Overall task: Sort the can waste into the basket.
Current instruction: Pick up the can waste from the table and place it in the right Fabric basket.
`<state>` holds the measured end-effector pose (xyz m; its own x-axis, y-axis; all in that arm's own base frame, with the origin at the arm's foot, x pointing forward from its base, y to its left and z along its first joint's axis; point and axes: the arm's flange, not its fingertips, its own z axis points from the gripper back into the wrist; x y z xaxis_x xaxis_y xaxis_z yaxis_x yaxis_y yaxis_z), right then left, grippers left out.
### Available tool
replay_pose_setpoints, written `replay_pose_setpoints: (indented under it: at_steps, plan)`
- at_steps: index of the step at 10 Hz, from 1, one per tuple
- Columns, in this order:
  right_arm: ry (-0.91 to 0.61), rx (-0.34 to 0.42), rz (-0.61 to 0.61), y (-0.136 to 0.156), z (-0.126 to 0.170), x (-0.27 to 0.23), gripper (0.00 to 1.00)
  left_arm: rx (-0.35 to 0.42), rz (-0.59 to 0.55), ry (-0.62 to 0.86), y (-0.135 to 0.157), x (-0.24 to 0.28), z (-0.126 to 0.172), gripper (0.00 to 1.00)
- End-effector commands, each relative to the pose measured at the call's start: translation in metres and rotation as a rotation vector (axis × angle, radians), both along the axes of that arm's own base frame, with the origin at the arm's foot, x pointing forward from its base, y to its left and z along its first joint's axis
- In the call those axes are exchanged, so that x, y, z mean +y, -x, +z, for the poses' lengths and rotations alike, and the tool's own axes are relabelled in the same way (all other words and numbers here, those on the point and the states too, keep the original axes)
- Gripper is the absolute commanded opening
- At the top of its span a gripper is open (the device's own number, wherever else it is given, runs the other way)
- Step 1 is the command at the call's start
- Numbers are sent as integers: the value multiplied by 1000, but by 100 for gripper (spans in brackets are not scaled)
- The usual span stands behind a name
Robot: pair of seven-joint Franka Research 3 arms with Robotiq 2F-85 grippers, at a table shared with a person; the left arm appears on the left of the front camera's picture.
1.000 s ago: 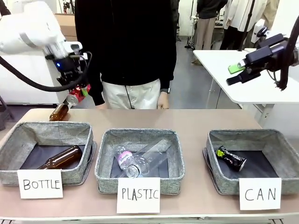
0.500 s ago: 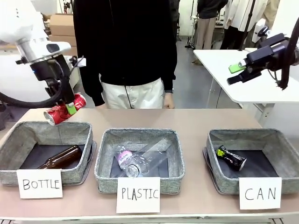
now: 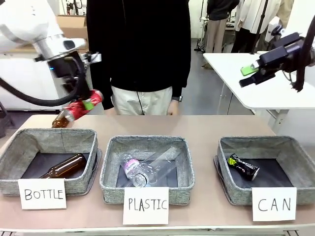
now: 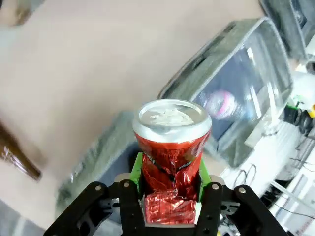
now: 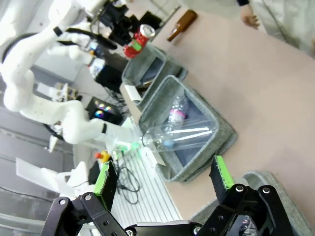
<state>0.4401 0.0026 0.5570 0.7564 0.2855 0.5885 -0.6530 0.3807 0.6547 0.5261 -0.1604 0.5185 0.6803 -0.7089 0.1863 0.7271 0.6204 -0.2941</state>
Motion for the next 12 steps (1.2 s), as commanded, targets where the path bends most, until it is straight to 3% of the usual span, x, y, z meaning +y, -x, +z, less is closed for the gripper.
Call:
replay_pose_setpoints:
  at_steps: [1,3,4,5,6,7,8,10,12]
  plan:
    - [86,-62,-159,33,8,-38,99,-201,-305,-59,-33,-107,43,45]
    - [110,-72,-342,84,-23,-130,99,-421,-628,-87,-22,-221,87,45]
    - [141,-41,-471,122,-48,-183,99,-479,-789,-78,-4,-281,93,45]
    - [149,-5,-572,160,-69,-218,99,-467,-898,-74,5,-331,87,45]
    - [67,-17,-620,191,-87,-245,99,-378,-1033,-71,14,-378,73,45]
    - [-63,-37,-666,204,-108,-262,99,-369,-1094,-97,27,-420,53,45]
    - [112,8,-575,176,-77,-234,99,-344,-1116,-104,42,-454,31,45]
    - [112,8,-575,176,-77,-234,99,-274,-1093,-97,61,-497,9,45]
    - [112,8,-575,176,-77,-234,99,-130,-903,-8,67,-530,-3,45]
